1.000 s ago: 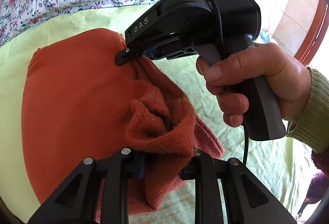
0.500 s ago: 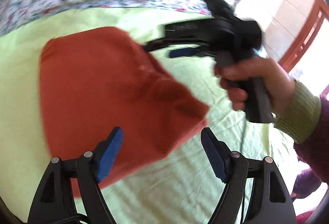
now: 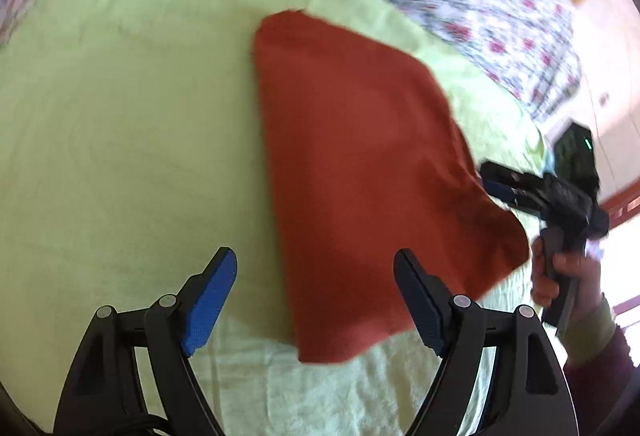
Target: Fold small clothes
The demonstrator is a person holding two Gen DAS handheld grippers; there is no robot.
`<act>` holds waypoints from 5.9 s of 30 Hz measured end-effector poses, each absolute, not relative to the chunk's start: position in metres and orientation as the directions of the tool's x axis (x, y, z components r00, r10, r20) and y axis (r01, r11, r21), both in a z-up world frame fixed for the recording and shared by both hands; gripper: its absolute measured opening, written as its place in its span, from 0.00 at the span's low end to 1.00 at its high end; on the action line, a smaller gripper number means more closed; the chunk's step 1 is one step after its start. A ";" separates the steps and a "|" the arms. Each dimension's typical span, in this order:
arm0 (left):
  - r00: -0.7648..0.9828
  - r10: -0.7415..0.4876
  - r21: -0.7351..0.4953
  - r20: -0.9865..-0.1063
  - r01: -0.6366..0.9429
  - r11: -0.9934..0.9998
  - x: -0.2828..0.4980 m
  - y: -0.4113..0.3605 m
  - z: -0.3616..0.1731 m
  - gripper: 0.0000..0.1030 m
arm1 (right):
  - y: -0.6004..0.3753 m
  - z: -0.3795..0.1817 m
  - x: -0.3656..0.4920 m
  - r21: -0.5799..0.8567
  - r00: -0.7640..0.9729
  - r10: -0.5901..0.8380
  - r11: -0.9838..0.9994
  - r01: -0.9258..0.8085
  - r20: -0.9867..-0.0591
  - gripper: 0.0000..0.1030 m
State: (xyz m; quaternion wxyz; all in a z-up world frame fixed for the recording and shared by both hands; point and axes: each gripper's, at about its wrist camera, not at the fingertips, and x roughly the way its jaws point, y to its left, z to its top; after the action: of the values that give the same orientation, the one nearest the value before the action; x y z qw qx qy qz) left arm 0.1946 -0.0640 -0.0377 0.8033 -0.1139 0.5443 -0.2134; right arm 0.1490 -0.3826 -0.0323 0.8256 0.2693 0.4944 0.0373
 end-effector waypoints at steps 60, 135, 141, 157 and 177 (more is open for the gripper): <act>0.397 -0.273 -0.288 -0.876 0.022 0.957 0.151 0.107 -0.049 0.53 | -0.168 -0.060 0.184 0.521 0.338 0.499 0.853 -0.027 -0.798 0.60; 0.434 -0.075 -0.066 -0.898 0.035 0.997 0.019 0.088 -0.074 0.07 | -0.184 -0.052 0.093 0.501 0.367 0.480 0.864 -0.043 -0.797 0.04; 0.420 -0.117 -0.116 -0.900 0.029 0.993 0.021 0.097 -0.075 0.06 | -0.182 -0.084 0.093 0.433 0.320 0.419 0.901 -0.028 -0.850 0.04; 0.441 -0.268 -0.242 -0.857 0.115 0.963 0.015 0.124 -0.022 0.06 | -0.217 -0.050 0.078 0.406 0.422 0.338 0.911 0.078 -0.841 0.19; 0.388 -0.373 -0.384 -0.843 0.053 0.922 0.134 0.108 -0.049 0.07 | -0.158 -0.048 0.197 0.445 0.420 0.409 0.895 -0.014 -0.810 0.21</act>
State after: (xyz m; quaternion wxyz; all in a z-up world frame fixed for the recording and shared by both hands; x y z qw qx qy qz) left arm 0.1335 0.1084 -0.0489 0.8196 -0.1486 0.5378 -0.1301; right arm 0.1967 -0.1577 -0.0484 0.8211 0.1892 0.5230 0.1287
